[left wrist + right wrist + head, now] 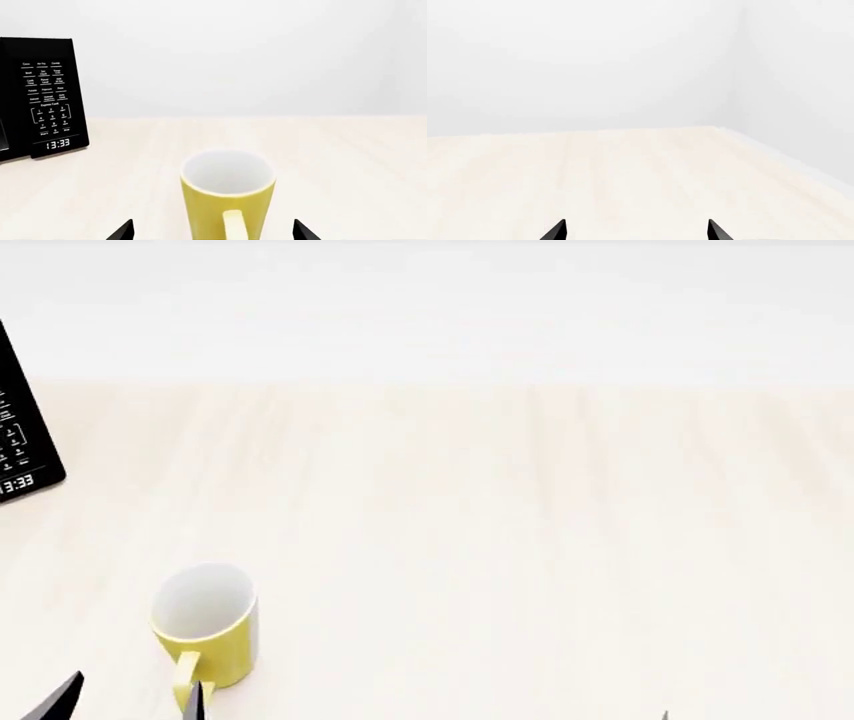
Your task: Put the yellow and white mug to the front of the white mug.
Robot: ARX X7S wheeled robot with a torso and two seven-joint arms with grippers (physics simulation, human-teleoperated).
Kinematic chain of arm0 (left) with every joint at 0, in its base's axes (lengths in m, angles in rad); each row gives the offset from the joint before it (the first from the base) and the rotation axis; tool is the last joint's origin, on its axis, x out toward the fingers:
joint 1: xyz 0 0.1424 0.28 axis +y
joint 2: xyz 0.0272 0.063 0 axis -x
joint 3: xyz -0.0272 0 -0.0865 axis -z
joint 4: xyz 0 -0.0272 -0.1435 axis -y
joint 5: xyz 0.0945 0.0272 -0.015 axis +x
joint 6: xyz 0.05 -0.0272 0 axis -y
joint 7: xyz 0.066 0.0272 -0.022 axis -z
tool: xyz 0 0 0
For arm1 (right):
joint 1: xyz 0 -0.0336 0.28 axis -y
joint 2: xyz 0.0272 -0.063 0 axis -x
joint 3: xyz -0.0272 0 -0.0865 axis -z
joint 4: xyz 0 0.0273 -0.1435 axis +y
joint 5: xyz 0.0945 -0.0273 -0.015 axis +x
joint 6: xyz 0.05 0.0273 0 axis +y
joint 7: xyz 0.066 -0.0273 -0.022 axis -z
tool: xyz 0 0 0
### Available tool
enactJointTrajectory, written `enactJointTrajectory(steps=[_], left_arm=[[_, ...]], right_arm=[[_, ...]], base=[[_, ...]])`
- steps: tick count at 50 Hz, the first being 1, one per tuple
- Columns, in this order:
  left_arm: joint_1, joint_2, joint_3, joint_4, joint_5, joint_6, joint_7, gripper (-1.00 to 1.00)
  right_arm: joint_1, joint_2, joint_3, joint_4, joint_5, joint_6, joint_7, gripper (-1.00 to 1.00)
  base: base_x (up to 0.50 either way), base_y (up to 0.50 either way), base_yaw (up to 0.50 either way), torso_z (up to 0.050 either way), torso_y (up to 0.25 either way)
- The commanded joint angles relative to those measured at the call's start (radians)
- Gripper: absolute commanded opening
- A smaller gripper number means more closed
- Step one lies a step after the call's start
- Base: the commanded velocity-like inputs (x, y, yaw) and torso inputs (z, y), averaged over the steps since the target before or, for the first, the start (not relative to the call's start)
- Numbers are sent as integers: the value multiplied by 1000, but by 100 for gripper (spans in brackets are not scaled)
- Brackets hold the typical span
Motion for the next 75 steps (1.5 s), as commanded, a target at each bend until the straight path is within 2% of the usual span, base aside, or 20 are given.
enactJointTrajectory(steps=[1,5,9,13,30,43,49,75], left_arm=[[-6,-7,6,-9,-11,-9,-7,100],[-6,-10,13,-13,-7,-7,-8,100],[-5,-13,17,-11,-8,-7,-9,100],[-8,-15,18,-15,-11,-5,-12,100],[-13,-22,33,-27,-11,-6,-22,100],[-14,-43,52,7,36,-159,-85,100],[-43,-38,66,-66,48,-164,-90,100],[-59,12,79,-73,-38,-177,-79,100]], right_arm=[[3,8,-21,9,-26,8,15,100],[7,11,-20,0,-39,41,36,100],[-3,8,-7,-5,16,-1,10,100],[-6,9,-3,-9,-5,1,34,100],[-4,16,-15,-1,-10,5,48,100],[-1,19,-19,7,-9,13,63,100],[0,21,-21,5,-9,20,71,100],[3,31,-35,20,-2,15,84,100]], base=[[0,0,0,0,0],[0,0,0,0,0],[305,0,0,0,0],[478,0,0,0,4],[0,0,0,0,0],[0,0,0,0,0],[0,0,0,0,0],[0,0,0,0,0]])
